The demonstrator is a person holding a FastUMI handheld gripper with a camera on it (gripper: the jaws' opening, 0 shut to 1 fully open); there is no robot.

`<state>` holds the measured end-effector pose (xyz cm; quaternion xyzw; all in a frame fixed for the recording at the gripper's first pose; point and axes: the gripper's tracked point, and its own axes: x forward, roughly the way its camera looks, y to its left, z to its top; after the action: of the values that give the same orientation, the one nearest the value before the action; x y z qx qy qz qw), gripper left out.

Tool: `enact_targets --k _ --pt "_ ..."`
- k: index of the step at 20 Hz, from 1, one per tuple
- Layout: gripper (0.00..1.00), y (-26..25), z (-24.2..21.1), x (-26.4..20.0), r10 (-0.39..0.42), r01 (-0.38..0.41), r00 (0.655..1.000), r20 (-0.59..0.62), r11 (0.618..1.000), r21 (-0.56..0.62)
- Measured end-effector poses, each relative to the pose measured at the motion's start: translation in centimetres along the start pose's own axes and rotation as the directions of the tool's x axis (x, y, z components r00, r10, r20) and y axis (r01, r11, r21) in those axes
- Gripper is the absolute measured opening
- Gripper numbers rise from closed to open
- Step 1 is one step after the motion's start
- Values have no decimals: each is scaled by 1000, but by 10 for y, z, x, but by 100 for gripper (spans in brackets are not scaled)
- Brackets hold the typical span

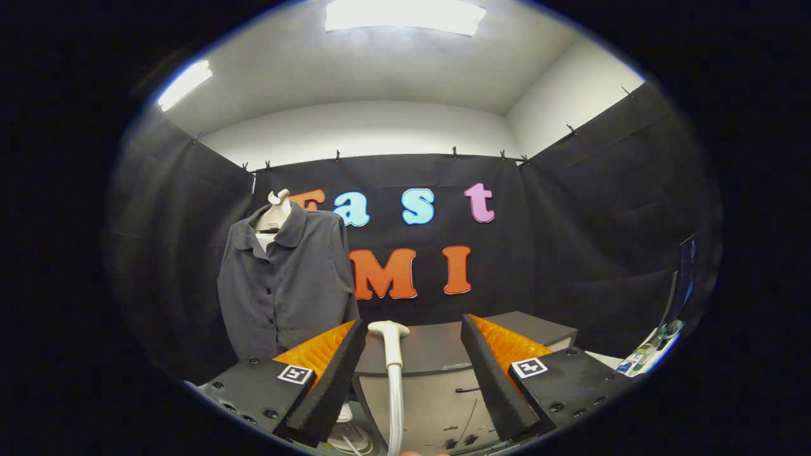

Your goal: Iron the clothes twice with a garment steamer, once on the left side and once on the right side.

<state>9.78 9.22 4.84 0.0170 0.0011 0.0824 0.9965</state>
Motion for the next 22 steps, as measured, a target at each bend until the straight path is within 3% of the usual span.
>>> enact_targets --k 6,9,13,18,22 --pt "98 10 -3 121 88 -84 994 -57 994 62" --pt "98 6 -31 178 104 -97 986 -133 993 59" --pt "98 17 -93 231 169 -144 943 -287 984 104" --pt "99 19 -170 276 208 -168 851 -482 978 124" --pt "99 22 -199 293 216 -171 822 -527 976 133"
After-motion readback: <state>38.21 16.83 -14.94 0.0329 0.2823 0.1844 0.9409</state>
